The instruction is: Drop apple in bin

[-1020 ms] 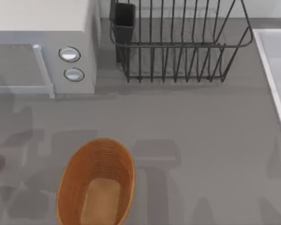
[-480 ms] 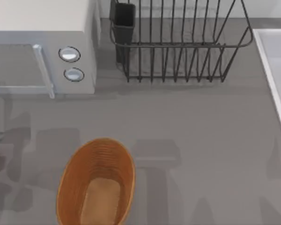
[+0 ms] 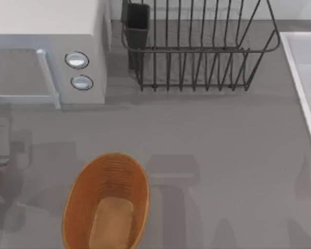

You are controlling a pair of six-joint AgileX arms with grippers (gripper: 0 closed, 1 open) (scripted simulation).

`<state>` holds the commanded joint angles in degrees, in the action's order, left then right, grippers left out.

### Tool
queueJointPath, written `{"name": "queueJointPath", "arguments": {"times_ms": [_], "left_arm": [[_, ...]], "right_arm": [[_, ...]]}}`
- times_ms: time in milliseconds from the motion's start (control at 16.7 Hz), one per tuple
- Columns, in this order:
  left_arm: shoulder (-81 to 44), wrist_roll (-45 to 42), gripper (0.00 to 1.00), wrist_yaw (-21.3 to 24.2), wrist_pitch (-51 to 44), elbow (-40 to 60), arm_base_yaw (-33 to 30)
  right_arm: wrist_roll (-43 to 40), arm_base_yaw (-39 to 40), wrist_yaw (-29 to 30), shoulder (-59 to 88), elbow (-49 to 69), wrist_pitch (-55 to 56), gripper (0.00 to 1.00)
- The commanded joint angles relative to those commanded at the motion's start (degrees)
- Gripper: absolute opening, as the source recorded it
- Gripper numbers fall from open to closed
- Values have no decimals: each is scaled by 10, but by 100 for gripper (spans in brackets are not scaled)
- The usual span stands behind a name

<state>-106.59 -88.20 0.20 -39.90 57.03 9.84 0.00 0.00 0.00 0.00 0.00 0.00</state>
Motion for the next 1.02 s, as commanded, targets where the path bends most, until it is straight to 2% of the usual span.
{"name": "queueJointPath", "arguments": {"times_ms": [780, 1020], "left_arm": [[0, 0, 2, 0, 0, 0, 0], [0, 0, 0, 0, 0, 0, 0]], "right_arm": [[0, 0, 0, 0, 0, 0, 100], [0, 0, 0, 0, 0, 0, 100]]}}
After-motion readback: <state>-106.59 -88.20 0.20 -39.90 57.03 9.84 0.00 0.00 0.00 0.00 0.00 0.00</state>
